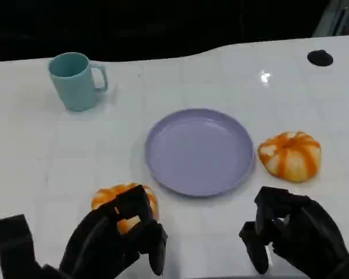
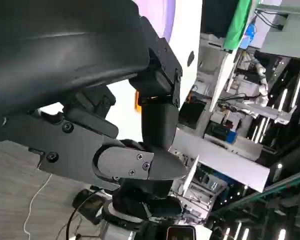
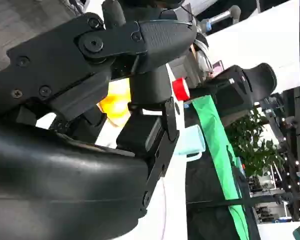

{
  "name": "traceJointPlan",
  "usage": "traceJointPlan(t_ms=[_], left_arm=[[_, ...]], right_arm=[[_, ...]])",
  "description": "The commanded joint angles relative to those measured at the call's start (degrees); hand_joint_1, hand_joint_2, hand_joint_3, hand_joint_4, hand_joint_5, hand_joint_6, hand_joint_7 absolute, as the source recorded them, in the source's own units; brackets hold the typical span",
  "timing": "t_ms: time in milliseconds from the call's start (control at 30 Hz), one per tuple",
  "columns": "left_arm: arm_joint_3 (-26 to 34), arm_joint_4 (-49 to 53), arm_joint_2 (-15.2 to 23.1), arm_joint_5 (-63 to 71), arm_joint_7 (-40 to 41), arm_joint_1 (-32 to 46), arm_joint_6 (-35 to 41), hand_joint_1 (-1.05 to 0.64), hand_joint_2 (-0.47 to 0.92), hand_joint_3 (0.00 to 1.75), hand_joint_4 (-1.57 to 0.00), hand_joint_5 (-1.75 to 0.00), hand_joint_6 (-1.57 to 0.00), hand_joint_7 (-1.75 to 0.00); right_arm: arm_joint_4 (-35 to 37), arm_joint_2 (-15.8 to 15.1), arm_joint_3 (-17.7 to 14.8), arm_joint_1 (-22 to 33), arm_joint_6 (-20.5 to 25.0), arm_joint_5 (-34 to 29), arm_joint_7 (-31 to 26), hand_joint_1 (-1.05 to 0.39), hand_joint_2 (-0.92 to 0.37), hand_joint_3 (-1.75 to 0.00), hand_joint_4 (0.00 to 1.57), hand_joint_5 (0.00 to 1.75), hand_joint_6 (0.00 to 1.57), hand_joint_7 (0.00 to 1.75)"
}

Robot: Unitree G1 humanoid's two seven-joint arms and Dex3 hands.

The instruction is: Grasp the bread from the table and place it into the plate.

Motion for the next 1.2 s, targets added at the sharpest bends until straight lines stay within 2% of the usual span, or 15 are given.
traceJointPlan(t_ms=[33, 900, 1200], left_arm=[[0.3, 0.0, 0.6, 0.8, -0.4, -0.1, -0.7, -0.63, 0.92, 0.25, -0.98, -1.75, -0.74, -1.75], [0.5, -0.9, 0.4, 0.5, 0.1, 0.0, -0.2, -0.62, 0.92, 0.26, -0.97, -1.75, -0.73, -1.75], [1.2, -1.5, -0.1, 0.5, -0.5, 0.1, -4.2, -0.62, 0.92, 0.29, -0.88, -1.75, -0.63, -1.75]], right_arm=[[-0.3, -0.2, -0.4, -0.3, -0.5, 0.6, 0.3, -0.97, -0.78, -0.37, 1.20, 1.66, 1.04, 1.50], [-0.3, -0.2, -0.7, -0.2, -0.5, 0.7, 0.5, -0.95, -0.78, -0.38, 1.18, 1.68, 1.02, 1.52], [-1.1, -0.2, -0.3, 0.2, 0.0, -0.3, -0.9, -0.98, -0.77, -0.40, 1.19, 1.68, 1.03, 1.52]])
